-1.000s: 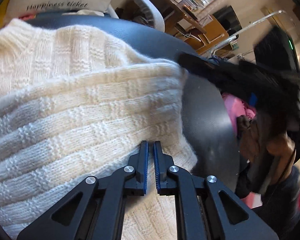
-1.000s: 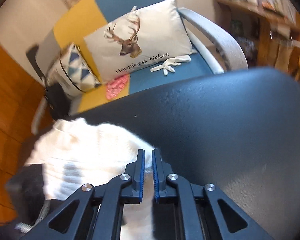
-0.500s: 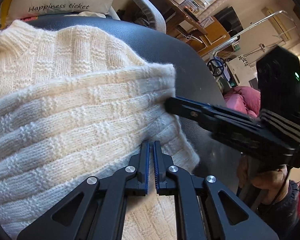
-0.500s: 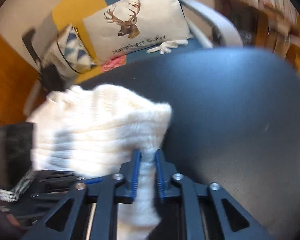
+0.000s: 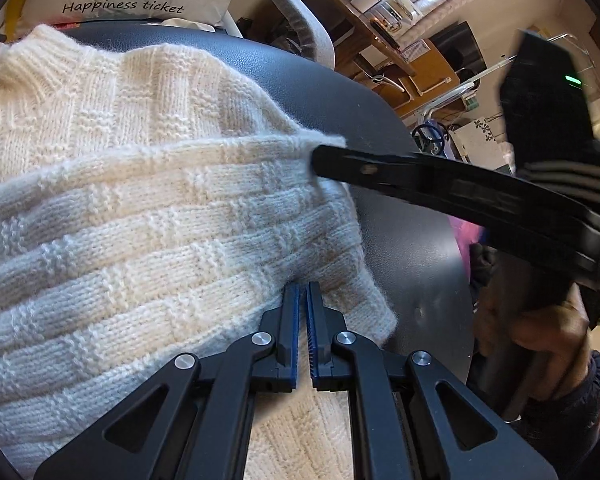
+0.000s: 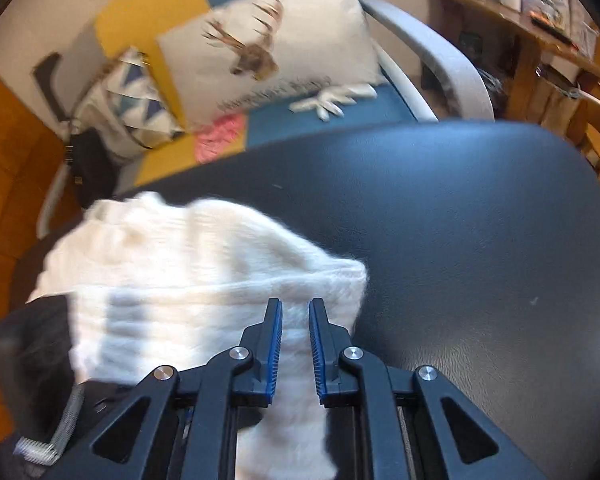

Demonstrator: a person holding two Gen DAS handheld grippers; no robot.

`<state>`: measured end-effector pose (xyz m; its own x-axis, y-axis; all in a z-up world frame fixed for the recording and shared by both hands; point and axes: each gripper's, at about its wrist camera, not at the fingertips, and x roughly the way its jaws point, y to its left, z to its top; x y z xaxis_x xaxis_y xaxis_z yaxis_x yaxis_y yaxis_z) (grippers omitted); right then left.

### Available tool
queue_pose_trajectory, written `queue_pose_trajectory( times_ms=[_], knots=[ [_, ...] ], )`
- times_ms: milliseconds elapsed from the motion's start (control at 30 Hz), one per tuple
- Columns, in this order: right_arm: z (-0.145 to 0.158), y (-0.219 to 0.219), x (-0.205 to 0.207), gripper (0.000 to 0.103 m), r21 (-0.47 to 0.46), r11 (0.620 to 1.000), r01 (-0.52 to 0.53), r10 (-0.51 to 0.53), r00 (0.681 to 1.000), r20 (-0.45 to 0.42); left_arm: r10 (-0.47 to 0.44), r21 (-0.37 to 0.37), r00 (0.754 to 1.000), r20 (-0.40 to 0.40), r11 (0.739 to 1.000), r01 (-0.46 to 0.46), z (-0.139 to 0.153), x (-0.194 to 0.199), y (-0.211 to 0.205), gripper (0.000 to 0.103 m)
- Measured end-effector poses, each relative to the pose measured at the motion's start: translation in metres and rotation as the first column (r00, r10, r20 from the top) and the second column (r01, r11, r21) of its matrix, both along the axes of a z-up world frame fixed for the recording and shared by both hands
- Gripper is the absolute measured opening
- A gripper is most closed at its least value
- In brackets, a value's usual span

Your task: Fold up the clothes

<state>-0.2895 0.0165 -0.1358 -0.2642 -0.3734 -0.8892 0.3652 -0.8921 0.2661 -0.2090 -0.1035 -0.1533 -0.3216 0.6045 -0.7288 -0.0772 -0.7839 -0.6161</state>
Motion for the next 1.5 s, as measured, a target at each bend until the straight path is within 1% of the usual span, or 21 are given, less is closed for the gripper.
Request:
queue_pose_trajectory(
  times_ms=[100, 200, 233, 300, 400, 433, 467, 600, 667, 733, 800, 867, 933, 967, 1000, 1067, 1133, 1200, 1300, 1367, 1500],
  knots=[
    [0.001, 0.007, 0.0, 0.012, -0.062, 0.997, 0.04, -0.038, 0.999, 0.03, 0.022, 0.012, 1.0, 0.002, 1.0, -0.022, 0.009, 0.004, -0.01, 0.006],
    [0.018, 0.01, 0.016, 0.014, -0.084, 0.996, 0.006, -0.007, 1.0, -0.019, 0.103, 0.005, 0.994, -0.031, 0.995, -0.103, 0.02, 0.009, -0.042, 0.008],
    [0.016, 0.007, 0.026, 0.014, -0.062, 0.998, -0.024, 0.022, 0.999, -0.034, 0.133, -0.01, 0.991, -0.028, 0.991, -0.133, 0.02, 0.009, -0.054, 0.008],
    [0.009, -0.009, 0.039, 0.015, 0.038, 0.996, -0.082, 0.084, 0.993, -0.079, 0.192, -0.042, 0.981, -0.023, 0.98, -0.193, 0.021, 0.01, -0.078, 0.008],
    [-0.009, -0.026, 0.043, 0.015, 0.203, 0.974, -0.101, 0.135, 0.977, -0.162, 0.278, -0.089, 0.96, -0.02, 0.956, -0.279, 0.022, 0.011, -0.115, 0.008],
    [-0.013, -0.028, 0.044, 0.015, 0.235, 0.967, -0.103, 0.146, 0.974, -0.175, 0.282, -0.096, 0.959, -0.01, 0.955, -0.282, 0.019, 0.013, -0.122, 0.008],
    [-0.014, -0.027, 0.045, 0.015, 0.225, 0.969, -0.102, 0.142, 0.975, -0.17, 0.282, -0.073, 0.96, -0.002, 0.957, -0.281, 0.018, 0.013, -0.128, 0.008],
    [0.009, -0.017, 0.046, 0.015, 0.111, 0.991, -0.081, 0.1, 0.979, -0.175, 0.288, -0.054, 0.957, -0.02, 0.956, -0.289, 0.025, 0.018, -0.129, 0.008],
    [0.013, -0.027, 0.042, 0.015, 0.098, 0.99, -0.104, 0.119, 0.978, -0.172, 0.271, -0.089, 0.961, -0.048, 0.957, -0.275, 0.03, 0.019, -0.124, 0.008],
    [0.005, -0.042, 0.036, 0.015, 0.138, 0.982, -0.13, 0.151, 0.977, -0.151, 0.276, -0.142, 0.96, -0.056, 0.949, -0.281, 0.027, 0.021, -0.129, 0.008],
    [-0.007, -0.054, 0.03, 0.015, 0.2, 0.967, -0.155, 0.18, 0.978, -0.11, 0.289, -0.122, 0.957, -0.034, 0.949, -0.291, 0.023, 0.022, -0.136, 0.008],
    [-0.001, -0.052, 0.031, 0.015, 0.192, 0.97, -0.152, 0.178, 0.976, -0.126, 0.311, -0.12, 0.95, -0.041, 0.942, -0.314, 0.026, 0.031, -0.146, 0.009],
    [0.01, -0.04, 0.041, 0.017, 0.155, 0.98, -0.125, 0.147, 0.98, -0.134, 0.327, -0.144, 0.943, -0.067, 0.932, -0.333, 0.03, 0.043, -0.157, 0.014],
    [0.016, -0.032, 0.047, 0.023, 0.138, 0.984, -0.114, 0.134, 0.981, -0.143, 0.335, -0.156, 0.939, -0.08, 0.926, -0.343, 0.032, 0.049, -0.163, 0.019],
    [0.02, -0.025, 0.054, 0.024, 0.12, 0.987, -0.105, 0.122, 0.981, -0.15, 0.342, -0.168, 0.935, -0.093, 0.92, -0.353, 0.035, 0.055, -0.168, 0.023],
    [0.021, -0.015, 0.071, 0.024, 0.073, 0.992, -0.105, 0.115, 0.983, -0.141, 0.356, -0.191, 0.927, -0.119, 0.908, -0.373, 0.039, 0.068, -0.179, 0.037],
    [0.012, -0.009, 0.082, 0.025, 0.068, 0.993, -0.101, 0.11, 0.983, -0.145, 0.369, -0.213, 0.918, -0.145, 0.894, -0.393, 0.043, 0.08, -0.189, 0.039],
    [0.004, -0.009, 0.092, 0.026, 0.073, 0.991, -0.11, 0.121, 0.978, -0.168, 0.391, -0.228, 0.912, -0.124, 0.883, -0.409, 0.034, 0.084, -0.201, 0.038],
    [-0.011, -0.011, 0.094, 0.028, 0.07, 0.992, -0.101, 0.113, 0.974, -0.195, 0.388, -0.228, 0.911, -0.14, 0.883, -0.411, 0.034, 0.091, -0.205, 0.038],
    [-0.009, -0.01, 0.099, 0.029, 0.061, 0.994, -0.089, 0.1, 0.972, -0.211, 0.396, -0.221, 0.904, -0.163, 0.878, -0.425, 0.042, 0.098, -0.203, 0.039],
    [0.009, -0.012, 0.116, 0.033, 0.052, 0.996, -0.072, 0.082, 0.97, -0.228, 0.388, -0.259, 0.89, -0.238, 0.858, -0.443, 0.061, 0.12, -0.196, 0.039]
  ],
)
